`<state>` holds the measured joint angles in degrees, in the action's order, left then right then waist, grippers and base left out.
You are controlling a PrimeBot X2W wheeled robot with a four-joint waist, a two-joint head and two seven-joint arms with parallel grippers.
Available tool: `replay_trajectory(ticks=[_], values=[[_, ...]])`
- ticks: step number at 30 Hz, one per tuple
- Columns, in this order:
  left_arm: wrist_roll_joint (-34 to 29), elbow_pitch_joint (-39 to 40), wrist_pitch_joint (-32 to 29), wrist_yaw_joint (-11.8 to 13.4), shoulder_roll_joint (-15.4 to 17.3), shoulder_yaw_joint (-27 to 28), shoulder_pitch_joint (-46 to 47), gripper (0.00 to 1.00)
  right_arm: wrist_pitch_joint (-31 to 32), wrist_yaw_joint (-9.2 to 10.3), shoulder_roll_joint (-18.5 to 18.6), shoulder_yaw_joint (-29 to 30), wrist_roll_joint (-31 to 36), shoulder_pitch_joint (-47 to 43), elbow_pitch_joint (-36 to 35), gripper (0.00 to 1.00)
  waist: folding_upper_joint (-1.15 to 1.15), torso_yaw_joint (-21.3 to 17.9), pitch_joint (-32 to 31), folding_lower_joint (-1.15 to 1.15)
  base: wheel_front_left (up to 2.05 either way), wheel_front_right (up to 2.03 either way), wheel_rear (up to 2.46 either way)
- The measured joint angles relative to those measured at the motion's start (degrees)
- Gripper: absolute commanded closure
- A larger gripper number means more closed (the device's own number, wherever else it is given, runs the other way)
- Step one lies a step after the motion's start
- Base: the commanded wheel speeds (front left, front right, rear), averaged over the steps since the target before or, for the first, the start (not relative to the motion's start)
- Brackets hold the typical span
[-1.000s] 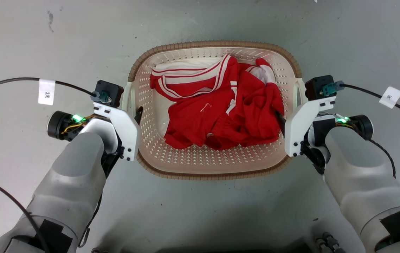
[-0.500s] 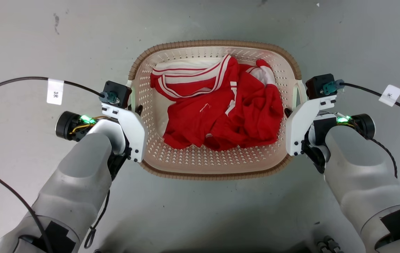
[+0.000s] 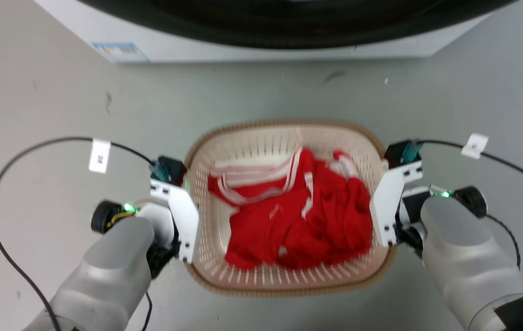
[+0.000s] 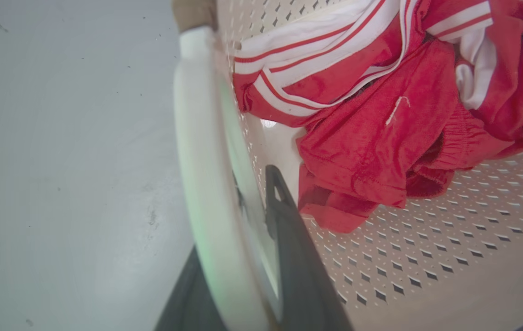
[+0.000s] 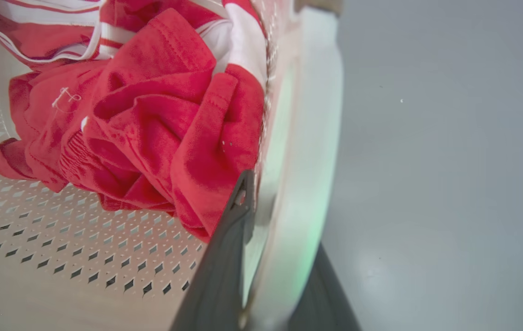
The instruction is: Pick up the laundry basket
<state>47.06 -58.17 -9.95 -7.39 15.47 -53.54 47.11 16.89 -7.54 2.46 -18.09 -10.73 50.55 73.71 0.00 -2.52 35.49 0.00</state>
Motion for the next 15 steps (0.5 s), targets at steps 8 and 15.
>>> replay_trajectory(ticks=[8,15], values=[[6.1,3.7,-5.1,0.0,2.8,-5.9,-2.5,1.00,8.5,-0.01,-0.4,-0.6,0.5,-3.2,-0.3,1.00,0.00,0.0,-10.3,-0.01,0.00,0.00,0.00],[10.9,4.4,-8.0,-0.1,4.1,-9.5,-4.9,1.00,14.1,-0.01,-0.6,-3.5,-3.2,-5.5,-0.8,1.00,0.00,0.0,-19.1,-0.01,0.00,0.00,0.00]])
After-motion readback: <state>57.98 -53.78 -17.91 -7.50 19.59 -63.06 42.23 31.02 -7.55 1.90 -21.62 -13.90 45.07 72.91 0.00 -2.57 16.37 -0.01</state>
